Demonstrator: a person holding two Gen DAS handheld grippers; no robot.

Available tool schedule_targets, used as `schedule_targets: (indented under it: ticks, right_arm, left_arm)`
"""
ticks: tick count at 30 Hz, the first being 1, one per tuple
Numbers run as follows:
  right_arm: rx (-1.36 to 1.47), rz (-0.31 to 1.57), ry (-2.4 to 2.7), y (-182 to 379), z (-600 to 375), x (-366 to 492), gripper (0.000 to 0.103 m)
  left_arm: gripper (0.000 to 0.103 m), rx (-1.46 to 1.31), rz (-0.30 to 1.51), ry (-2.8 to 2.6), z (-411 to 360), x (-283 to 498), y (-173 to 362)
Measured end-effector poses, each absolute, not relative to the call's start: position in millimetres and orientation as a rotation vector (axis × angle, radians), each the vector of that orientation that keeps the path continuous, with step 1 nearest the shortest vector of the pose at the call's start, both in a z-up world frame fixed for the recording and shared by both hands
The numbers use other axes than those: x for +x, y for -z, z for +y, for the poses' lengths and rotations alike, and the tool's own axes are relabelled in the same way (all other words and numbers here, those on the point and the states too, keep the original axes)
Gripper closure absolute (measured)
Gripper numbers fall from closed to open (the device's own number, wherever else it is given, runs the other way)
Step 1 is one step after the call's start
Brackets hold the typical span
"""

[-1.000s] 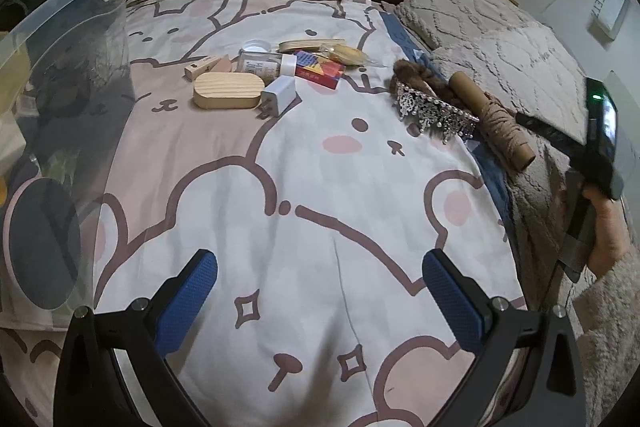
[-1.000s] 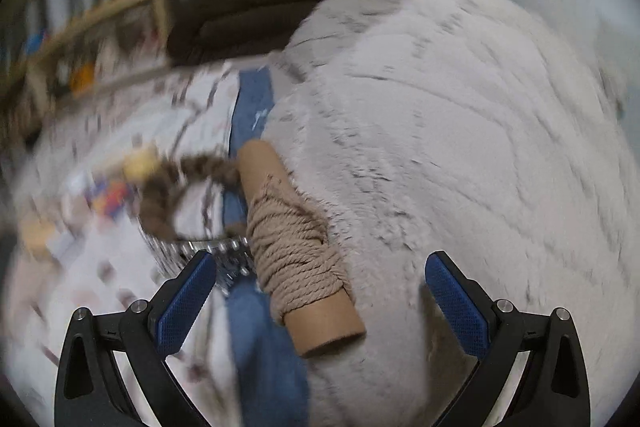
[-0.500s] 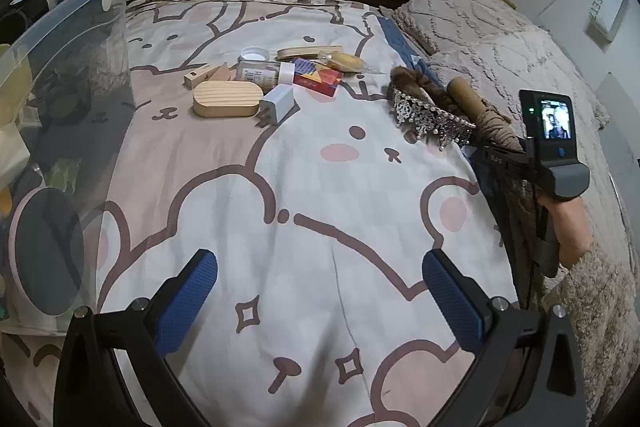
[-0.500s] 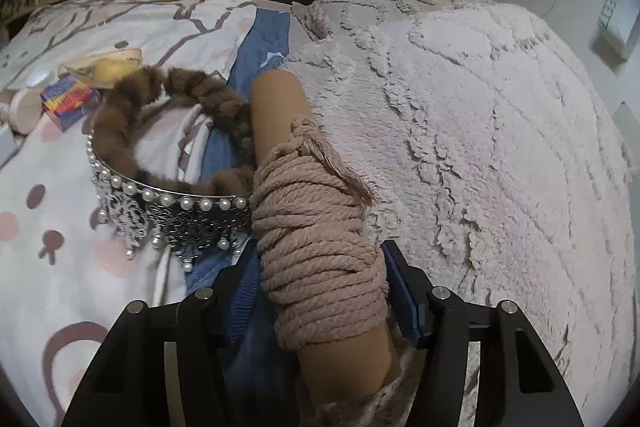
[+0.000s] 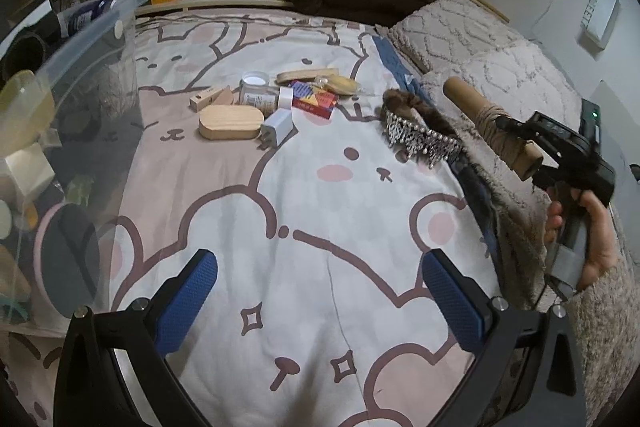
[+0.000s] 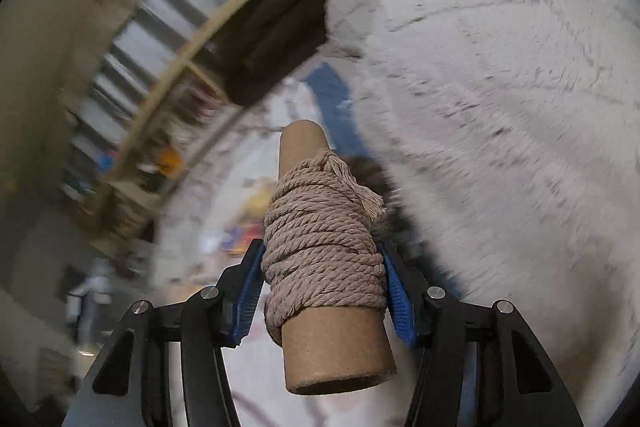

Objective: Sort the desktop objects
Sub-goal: 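Lift the tube with the right tool and carry it toward the left tool, then close the left tool on the tube while the right tool opens and releases it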

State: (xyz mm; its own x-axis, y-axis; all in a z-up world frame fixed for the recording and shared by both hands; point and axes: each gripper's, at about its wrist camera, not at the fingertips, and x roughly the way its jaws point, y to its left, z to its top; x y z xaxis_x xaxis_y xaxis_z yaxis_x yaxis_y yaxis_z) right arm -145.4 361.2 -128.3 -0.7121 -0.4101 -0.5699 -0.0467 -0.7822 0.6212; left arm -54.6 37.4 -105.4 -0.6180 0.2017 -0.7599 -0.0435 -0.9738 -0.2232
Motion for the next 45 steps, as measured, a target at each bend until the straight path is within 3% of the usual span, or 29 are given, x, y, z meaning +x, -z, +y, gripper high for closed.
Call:
schedule_targets:
  ticks: [7, 23, 30, 34, 39, 40, 43, 45]
  right_arm:
    - [1.116, -0.761, 2.384, 114.9, 287.5, -116.0, 0.047]
    - [1.492, -0.328, 2.056, 184.6, 144.1, -59.3, 0.046]
    - [1.498, -0.283, 1.920, 190.8, 133.4, -35.5, 0.045]
    - [1.529, -0.235, 1.911, 194.9, 126.8, -29.6, 0.031]
    - [1.559, -0.176, 1.925, 197.9, 125.7, -29.2, 0.031]
    - [1.561, -0.148, 1.941, 196.8, 127.3, -29.4, 0.031]
    - [1.560, -0.007, 2.033, 191.7, 137.9, -33.0, 0.030]
    - [1.580, 0.022, 2.098, 190.9, 152.7, -40.8, 0.022]
  left_arm:
    - [0.000, -1.261, -0.341, -2.715, 20.6, -43.5, 89.6]
    - [0.000, -1.370, -0.476, -2.707, -8.3, -47.0, 106.7]
    - [0.001, -1.536, -0.498, -2.644, -9.2, -54.2, 135.6]
    - [0.001, -1.585, -0.478, -2.623, -7.9, -51.2, 144.7]
    - [0.002, -1.631, -0.444, -2.608, -5.1, -47.7, 155.2]
    - [0.003, -1.640, -0.445, -2.605, -4.7, -47.4, 157.9]
    - [0.022, -1.676, -0.435, -2.591, -2.4, -49.2, 166.1]
    - [0.022, -1.695, -0.424, -2.581, 1.2, -50.2, 171.7]
